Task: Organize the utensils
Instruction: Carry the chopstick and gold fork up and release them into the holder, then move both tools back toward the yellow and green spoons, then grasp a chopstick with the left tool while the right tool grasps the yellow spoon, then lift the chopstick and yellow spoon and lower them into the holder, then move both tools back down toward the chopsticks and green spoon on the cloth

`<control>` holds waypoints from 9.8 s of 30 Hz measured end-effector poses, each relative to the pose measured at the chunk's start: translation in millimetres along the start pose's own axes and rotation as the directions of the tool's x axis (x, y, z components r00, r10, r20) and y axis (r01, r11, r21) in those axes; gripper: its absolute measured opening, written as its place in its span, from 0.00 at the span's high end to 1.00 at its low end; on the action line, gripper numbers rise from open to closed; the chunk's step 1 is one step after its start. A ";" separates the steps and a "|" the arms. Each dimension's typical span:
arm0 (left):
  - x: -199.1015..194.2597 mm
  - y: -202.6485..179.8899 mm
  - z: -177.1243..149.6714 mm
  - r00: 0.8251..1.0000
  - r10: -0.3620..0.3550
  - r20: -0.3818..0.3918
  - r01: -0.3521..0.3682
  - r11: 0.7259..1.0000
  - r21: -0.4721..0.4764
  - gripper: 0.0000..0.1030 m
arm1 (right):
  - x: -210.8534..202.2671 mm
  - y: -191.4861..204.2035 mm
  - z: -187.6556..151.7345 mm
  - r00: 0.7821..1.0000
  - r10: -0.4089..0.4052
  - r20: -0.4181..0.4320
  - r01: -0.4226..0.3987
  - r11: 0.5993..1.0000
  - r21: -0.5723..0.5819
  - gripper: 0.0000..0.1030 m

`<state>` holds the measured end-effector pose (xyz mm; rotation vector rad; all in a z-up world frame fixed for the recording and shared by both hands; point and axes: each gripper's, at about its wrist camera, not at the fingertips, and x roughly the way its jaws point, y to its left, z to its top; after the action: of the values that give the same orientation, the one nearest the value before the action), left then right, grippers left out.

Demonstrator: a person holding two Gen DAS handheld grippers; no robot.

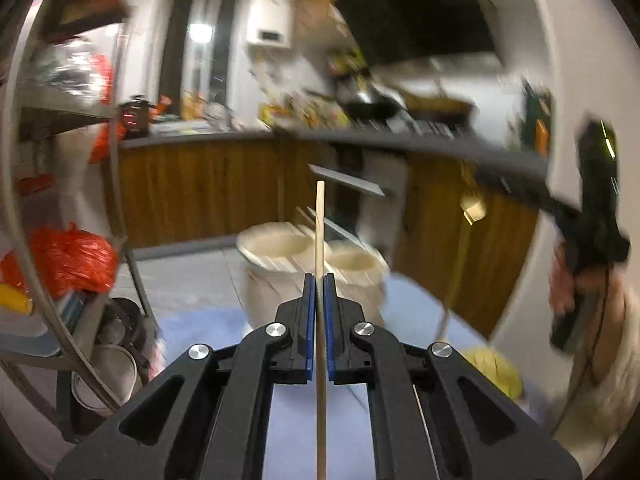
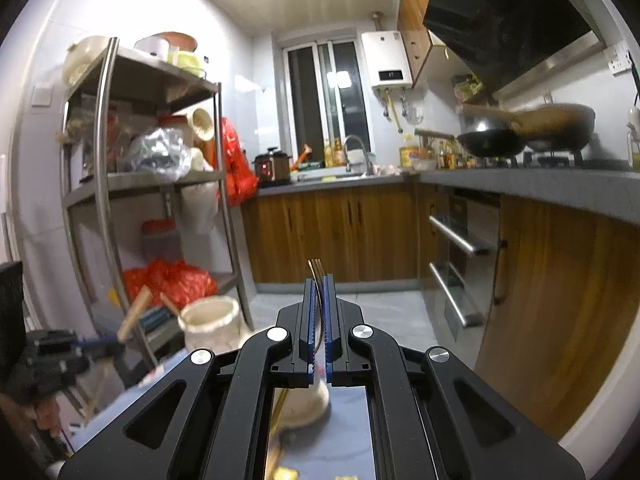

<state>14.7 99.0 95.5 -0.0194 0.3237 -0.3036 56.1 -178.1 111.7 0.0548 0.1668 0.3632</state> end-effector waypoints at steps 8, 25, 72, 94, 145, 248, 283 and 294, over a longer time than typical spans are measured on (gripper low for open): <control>49.7 50.5 57.7 0.992 0.076 0.102 -0.060 0.987 -0.148 0.96 | 33.7 -2.9 34.4 0.993 -0.079 0.087 0.072 0.994 0.081 0.96; 104.1 49.2 88.4 0.973 0.099 0.209 -0.060 0.981 -0.183 0.96 | 49.4 -36.5 38.6 0.986 -0.086 0.146 0.050 0.971 0.236 0.95; 32.5 21.1 17.7 0.983 0.161 0.089 -0.153 0.984 -0.092 0.05 | 49.6 -38.8 -17.3 0.998 -0.018 -0.060 0.031 0.976 0.214 0.05; 33.0 -56.8 -62.0 0.984 0.139 -0.112 -0.143 0.990 -0.021 0.05 | -11.1 -57.8 -95.8 0.935 -0.053 -0.350 0.097 0.989 0.108 0.05; 102.9 -80.8 -114.8 0.806 0.064 -0.589 -0.005 0.995 0.102 0.94 | 11.9 -5.2 -166.3 0.729 0.011 -0.685 -0.084 0.994 -0.074 0.89; 59.2 27.4 -21.2 0.991 0.078 0.109 -0.066 0.992 -0.109 0.21 | 35.6 7.5 -42.0 0.993 0.108 -0.052 -0.102 0.989 0.103 0.09; 43.2 -20.2 -68.6 0.970 0.145 -0.195 -0.168 0.980 -0.110 0.05 | 11.2 13.5 -135.8 0.838 0.043 -0.544 -0.019 0.999 0.051 0.15; 51.6 -22.2 -73.0 0.964 0.135 -0.231 -0.158 0.984 -0.087 0.05 | 27.0 29.1 -163.3 0.733 0.078 -0.675 -0.070 0.997 0.039 0.76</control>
<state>31.8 64.7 11.7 -0.0641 0.5626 -0.1410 42.7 -137.5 -50.8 -0.0663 0.9032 0.4518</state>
